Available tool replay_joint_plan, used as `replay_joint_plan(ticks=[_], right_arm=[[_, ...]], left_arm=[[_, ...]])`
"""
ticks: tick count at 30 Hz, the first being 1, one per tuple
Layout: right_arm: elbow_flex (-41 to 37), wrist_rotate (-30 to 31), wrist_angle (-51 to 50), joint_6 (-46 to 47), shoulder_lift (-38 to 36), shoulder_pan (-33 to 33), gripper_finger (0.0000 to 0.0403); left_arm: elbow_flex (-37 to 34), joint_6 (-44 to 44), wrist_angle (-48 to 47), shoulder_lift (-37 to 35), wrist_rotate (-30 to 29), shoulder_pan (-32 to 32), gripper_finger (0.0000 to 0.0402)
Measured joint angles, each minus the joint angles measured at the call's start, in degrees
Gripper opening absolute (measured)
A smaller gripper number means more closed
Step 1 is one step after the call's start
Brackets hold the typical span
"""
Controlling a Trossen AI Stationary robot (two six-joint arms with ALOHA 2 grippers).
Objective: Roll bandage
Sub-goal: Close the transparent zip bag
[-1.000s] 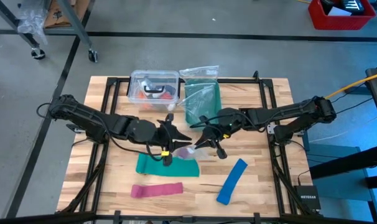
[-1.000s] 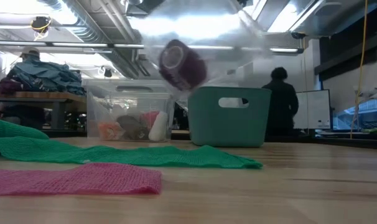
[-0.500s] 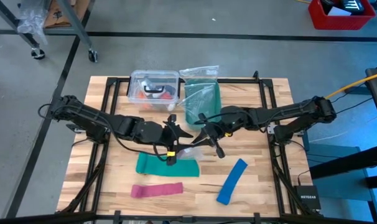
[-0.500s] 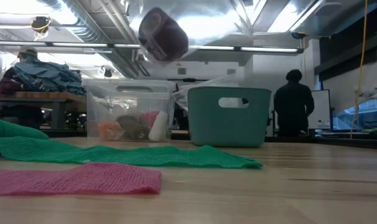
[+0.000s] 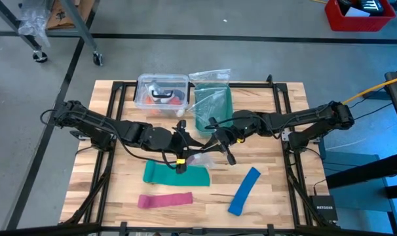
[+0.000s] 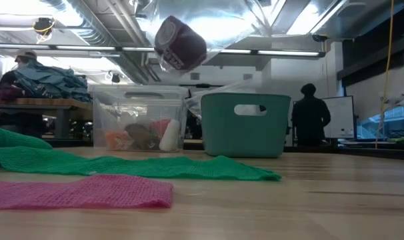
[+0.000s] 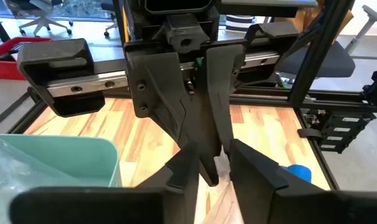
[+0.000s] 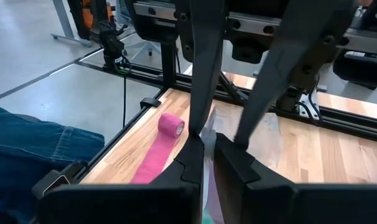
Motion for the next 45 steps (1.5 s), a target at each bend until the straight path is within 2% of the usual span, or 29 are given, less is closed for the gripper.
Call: replay_joint_plan(ticks=[8, 26, 33, 45], right_arm=[[0.0, -0.2, -1.4, 0.0, 0.0, 0.0, 0.0025], [0.0, -0.2, -2.0, 0.0, 0.0, 0.0, 0.0025], [0.0, -0.4, -2.1, 0.0, 0.0, 0.1, 0.0025], [0.0, -0.5, -2.3, 0.0, -0.1, 0.1, 0.0025]], left_arm=[[0.0, -0.7, -0.3, 0.0, -0.2, -0.3, 0.0038], [0.0, -3.7, -3.3, -0.1, 0.0, -0.7, 0.0044], [0.0, -3.5, -3.6, -0.1, 2.2, -0.7, 0.0005], [-0.1, -3.0, -1.3, -0.1, 0.7, -0.7, 0.0]])
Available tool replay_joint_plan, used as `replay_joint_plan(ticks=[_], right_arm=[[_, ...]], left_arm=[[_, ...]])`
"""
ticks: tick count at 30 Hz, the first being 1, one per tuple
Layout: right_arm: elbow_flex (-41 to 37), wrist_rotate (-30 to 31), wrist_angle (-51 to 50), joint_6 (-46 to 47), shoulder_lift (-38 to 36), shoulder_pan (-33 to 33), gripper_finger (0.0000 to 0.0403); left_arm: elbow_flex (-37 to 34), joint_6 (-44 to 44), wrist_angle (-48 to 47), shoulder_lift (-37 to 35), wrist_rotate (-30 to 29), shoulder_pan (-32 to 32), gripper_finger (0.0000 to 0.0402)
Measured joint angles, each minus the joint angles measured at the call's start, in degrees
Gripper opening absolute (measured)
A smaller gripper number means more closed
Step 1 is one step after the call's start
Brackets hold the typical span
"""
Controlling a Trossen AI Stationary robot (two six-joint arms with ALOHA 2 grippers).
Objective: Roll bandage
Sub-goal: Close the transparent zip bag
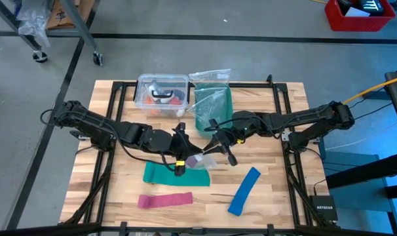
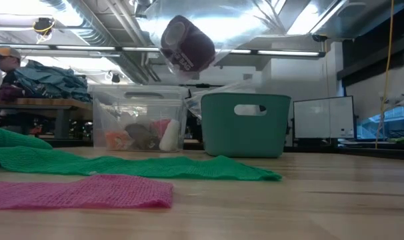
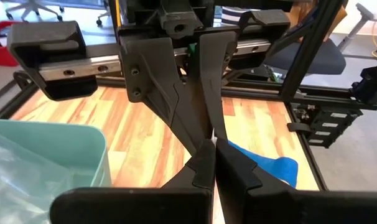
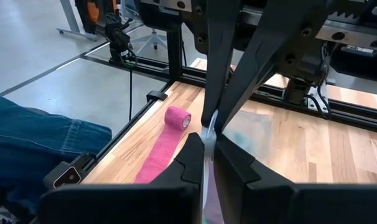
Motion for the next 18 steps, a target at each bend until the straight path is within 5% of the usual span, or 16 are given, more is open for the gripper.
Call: replay_joint_plan(ticks=[18], right_arm=[[0.1, 0.6, -2.3, 0.1, 0.0, -0.1, 0.0025]], left_arm=[[0.0, 1.3, 1.5, 0.1, -3.2, 0.0, 0.0]])
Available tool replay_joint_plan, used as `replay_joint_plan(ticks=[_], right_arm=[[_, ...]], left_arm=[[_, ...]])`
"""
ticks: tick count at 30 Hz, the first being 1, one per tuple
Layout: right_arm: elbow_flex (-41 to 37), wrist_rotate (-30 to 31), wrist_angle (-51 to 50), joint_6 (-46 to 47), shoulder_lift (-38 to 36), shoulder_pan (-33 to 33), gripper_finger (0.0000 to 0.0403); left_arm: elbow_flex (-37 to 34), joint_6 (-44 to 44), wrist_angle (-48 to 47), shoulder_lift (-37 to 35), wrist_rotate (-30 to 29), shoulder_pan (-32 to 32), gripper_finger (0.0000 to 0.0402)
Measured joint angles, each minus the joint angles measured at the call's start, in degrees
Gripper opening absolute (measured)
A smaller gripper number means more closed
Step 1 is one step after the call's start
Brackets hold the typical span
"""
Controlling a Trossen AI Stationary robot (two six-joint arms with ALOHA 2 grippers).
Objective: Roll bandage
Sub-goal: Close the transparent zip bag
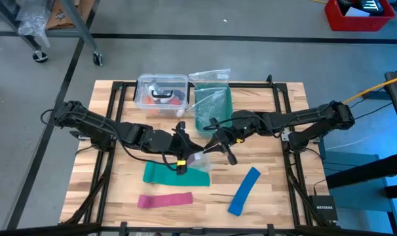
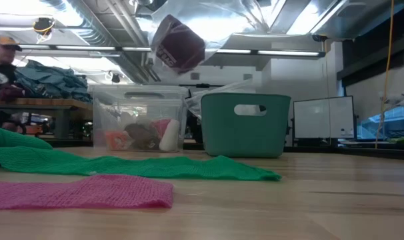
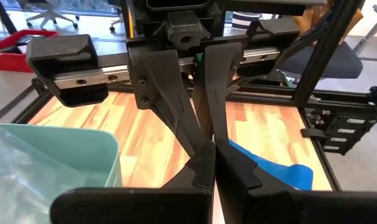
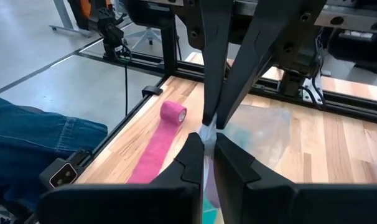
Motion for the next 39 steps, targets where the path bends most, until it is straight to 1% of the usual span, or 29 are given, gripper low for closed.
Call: replay_joint_plan(ticks=[9, 13, 17, 19, 22, 26, 28, 31, 35, 39], right_arm=[[-0.2, -0.8, -2.4, 1.5, 0.3, 0.1, 0.0027], [-0.2, -0.7, -3.5, 1.6, 0.3, 0.1, 0.0031], [-0.2, -0.7, -2.7, 1.5, 0.3, 0.1, 0.0032], [-0.2, -1.2, -2.0, 1.5, 0.3, 0.1, 0.0032], [-0.2, -1.4, -1.4, 1.5, 0.2, 0.1, 0.0032], [-0.2, -1.4, 0.6, 1.5, 0.2, 0.1, 0.0032], [-0.2, -1.3, 1.5, 1.5, 0.2, 0.1, 0.0032], [-0.2, -1.2, 3.6, 1.3, 0.2, 0.0, 0.0032], [-0.2, -0.9, 4.8, 1.3, 0.2, 0.0, 0.0032], [-0.2, -0.3, 5.8, 1.2, 0.2, 0.0, 0.0033]], left_arm=[[0.2, 2.3, 2.4, -1.1, -3.6, 0.2, 0.0], [0.1, 4.0, 2.5, -2.6, -3.0, 0.0, 0.0], [0.2, 3.9, 2.7, -3.5, -2.1, -0.6, 0.0], [0.2, 4.0, 2.2, -3.4, -0.7, -0.9, 0.0004], [0.1, 2.7, 1.2, -3.3, 1.7, -1.1, 0.0026], [0.1, -1.8, -1.3, -3.1, 1.9, -1.1, 0.0075], [0.1, -2.0, -1.8, -2.6, 2.1, -1.0, 0.0101], [0.1, -1.5, -1.6, -2.4, 2.4, -1.1, 0.0128], [0.1, -1.5, -1.7, -2.2, 2.5, -1.0, 0.0143], [0.1, -1.8, -1.3, -2.2, 2.4, -0.8, 0.0141]])
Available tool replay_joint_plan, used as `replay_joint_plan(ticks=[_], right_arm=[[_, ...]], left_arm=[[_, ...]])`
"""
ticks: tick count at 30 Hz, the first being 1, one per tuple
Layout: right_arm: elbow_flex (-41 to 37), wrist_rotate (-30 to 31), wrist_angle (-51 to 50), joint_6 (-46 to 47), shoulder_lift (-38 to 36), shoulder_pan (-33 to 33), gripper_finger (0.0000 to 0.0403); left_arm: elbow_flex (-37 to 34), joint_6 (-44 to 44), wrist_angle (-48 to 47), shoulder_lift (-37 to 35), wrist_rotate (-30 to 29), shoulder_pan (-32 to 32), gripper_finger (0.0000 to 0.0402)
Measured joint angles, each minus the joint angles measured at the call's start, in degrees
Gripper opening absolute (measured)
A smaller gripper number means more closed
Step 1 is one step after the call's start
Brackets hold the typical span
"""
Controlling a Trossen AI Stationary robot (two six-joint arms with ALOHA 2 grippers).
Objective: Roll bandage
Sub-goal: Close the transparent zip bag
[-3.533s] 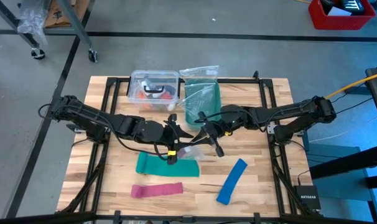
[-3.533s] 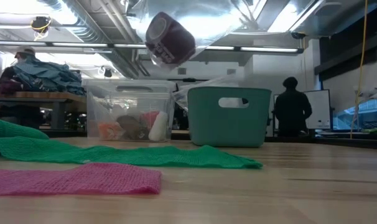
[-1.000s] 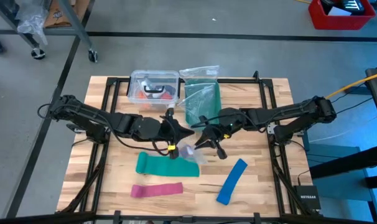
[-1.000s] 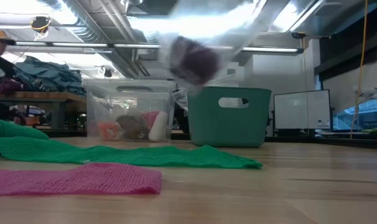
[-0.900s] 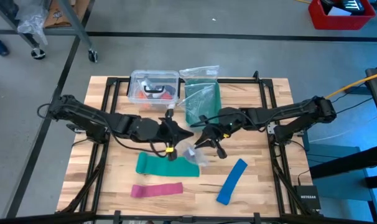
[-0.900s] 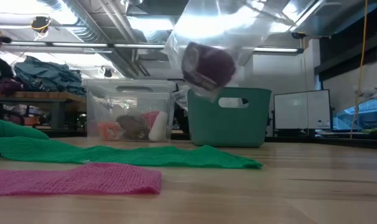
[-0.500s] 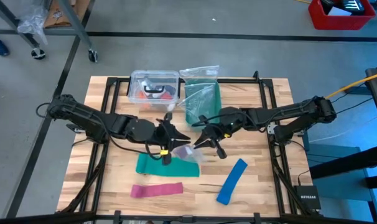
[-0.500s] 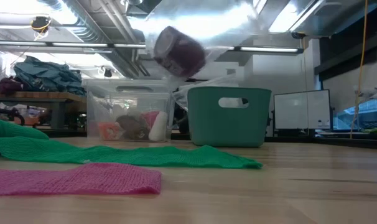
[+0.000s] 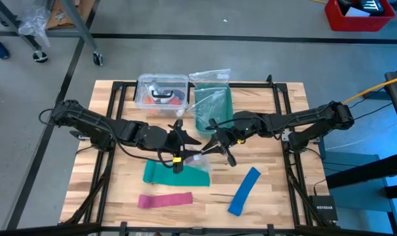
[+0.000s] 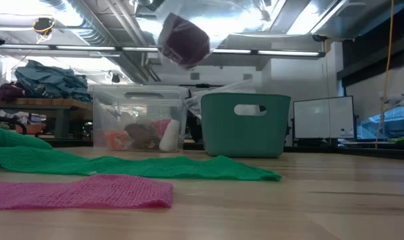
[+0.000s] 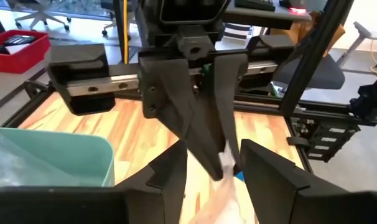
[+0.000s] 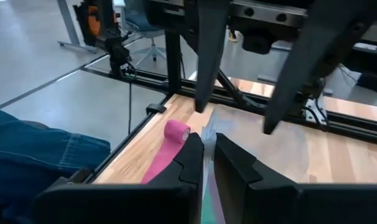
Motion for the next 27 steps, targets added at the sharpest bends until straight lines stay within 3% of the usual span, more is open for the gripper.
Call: replay_joint_plan(ticks=[14, 27], right_arm=[[0.0, 0.6, 0.9, 0.0, 0.0, 0.0, 0.0033], [0.0, 0.5, 2.3, 0.0, 0.0, 0.0, 0.0033]], left_arm=[[0.0, 0.5, -0.3, 0.0, 0.0, 0.5, 0.0079], [0.0, 0.1, -0.2, -0.1, 0.1, 0.7, 0.0058]])
